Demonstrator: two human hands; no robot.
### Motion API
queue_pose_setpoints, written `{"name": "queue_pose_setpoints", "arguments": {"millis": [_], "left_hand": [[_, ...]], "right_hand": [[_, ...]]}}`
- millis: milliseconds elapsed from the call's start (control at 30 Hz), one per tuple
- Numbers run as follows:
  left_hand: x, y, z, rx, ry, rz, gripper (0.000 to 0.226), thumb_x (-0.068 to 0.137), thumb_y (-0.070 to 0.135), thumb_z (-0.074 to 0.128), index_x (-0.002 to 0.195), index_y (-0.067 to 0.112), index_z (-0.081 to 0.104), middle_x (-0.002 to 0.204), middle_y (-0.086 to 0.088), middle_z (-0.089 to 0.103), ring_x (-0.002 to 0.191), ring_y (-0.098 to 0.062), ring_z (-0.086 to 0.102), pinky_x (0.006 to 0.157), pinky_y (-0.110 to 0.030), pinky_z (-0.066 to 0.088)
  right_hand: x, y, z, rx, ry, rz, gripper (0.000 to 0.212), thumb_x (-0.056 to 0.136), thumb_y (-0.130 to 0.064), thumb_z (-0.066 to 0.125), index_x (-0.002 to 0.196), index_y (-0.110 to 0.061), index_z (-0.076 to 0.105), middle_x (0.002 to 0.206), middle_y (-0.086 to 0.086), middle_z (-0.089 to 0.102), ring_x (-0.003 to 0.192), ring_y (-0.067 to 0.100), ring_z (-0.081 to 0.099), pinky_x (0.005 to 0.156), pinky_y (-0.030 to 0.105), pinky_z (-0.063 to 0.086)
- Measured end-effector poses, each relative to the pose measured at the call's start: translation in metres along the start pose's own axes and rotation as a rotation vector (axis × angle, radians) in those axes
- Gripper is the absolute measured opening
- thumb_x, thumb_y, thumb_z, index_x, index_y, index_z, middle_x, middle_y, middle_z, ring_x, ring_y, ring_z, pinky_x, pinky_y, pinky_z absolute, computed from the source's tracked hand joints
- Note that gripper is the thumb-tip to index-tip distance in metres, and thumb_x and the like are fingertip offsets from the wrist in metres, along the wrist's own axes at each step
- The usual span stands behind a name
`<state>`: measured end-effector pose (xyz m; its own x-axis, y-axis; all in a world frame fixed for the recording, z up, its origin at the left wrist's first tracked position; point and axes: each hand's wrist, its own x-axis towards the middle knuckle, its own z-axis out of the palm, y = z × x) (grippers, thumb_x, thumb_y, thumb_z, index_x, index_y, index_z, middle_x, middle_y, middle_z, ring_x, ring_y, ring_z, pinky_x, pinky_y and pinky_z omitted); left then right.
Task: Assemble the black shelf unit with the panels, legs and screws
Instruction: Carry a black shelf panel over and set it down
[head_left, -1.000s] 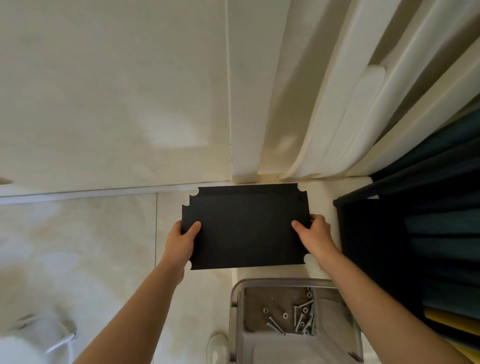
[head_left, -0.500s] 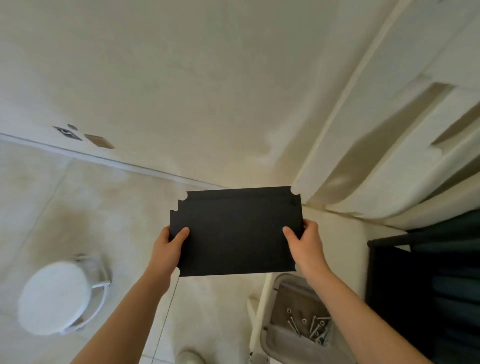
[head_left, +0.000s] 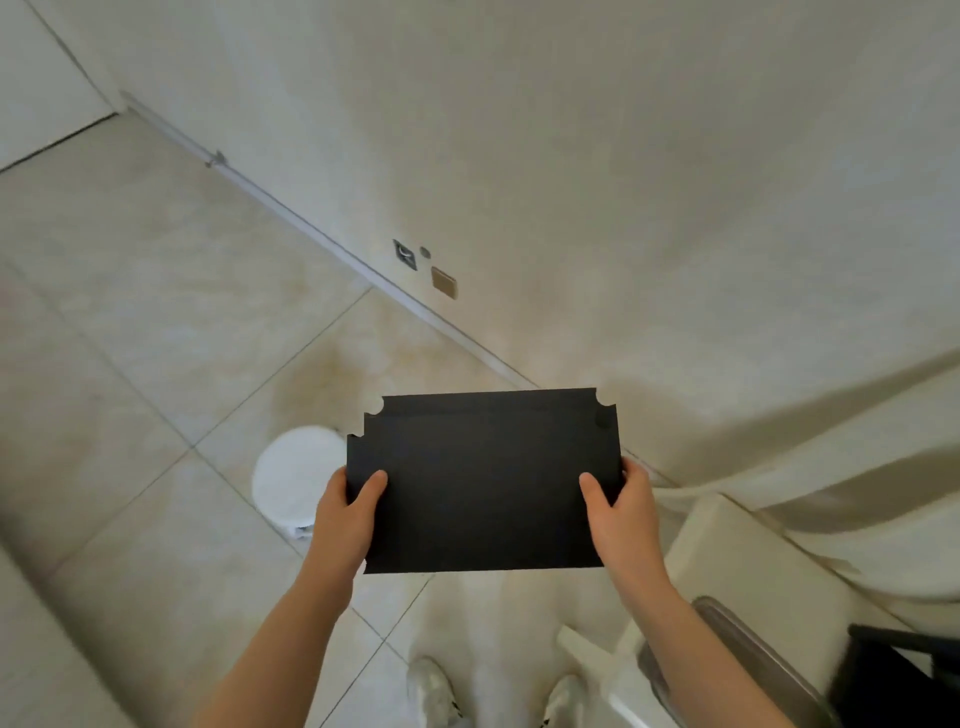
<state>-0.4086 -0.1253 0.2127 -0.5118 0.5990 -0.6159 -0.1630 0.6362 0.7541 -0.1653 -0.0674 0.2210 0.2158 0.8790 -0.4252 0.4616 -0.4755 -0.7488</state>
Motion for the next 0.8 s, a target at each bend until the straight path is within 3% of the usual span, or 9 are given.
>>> {"name": "queue_pose_setpoints", "arguments": {"millis": [233,633,800], "left_hand": [[-0.015,0.0,-0.137,-0.115,0.162,-0.051,0.026,0.102,0.03,0.052,0.126,0.019,0.051,0.113,0.003,0.061,0.093,-0.009,0.058,0.065,-0.025,0.045],[0.0,-0.006,-0.296,-0.375,0.454,-0.158,0.021,0.1,0.029,0.056,0.118,0.019,0.055,0.108,0.002,0.065,0.094,-0.018,0.064,0.065,-0.03,0.051],[0.019,0.0,-0.352,-0.448,0.557,-0.191,0.023,0.098,0.031,0.061,0.118,0.019,0.059,0.112,-0.003,0.068,0.098,-0.024,0.067,0.077,-0.04,0.057]], "right_hand": [[-0.068,-0.072,0.085,-0.131,-0.141,-0.116,0.045,0.097,-0.025,0.056,0.138,-0.013,0.043,0.126,0.005,0.055,0.114,0.022,0.054,0.096,0.034,0.044],[-0.118,-0.189,0.245,-0.339,-0.409,-0.316,0.046,0.099,-0.027,0.053,0.141,-0.012,0.041,0.133,0.007,0.053,0.121,0.026,0.053,0.1,0.036,0.045],[-0.127,-0.237,0.313,-0.403,-0.53,-0.393,0.044,0.099,-0.027,0.053,0.139,-0.012,0.043,0.132,0.006,0.054,0.119,0.025,0.054,0.1,0.035,0.045]]}}
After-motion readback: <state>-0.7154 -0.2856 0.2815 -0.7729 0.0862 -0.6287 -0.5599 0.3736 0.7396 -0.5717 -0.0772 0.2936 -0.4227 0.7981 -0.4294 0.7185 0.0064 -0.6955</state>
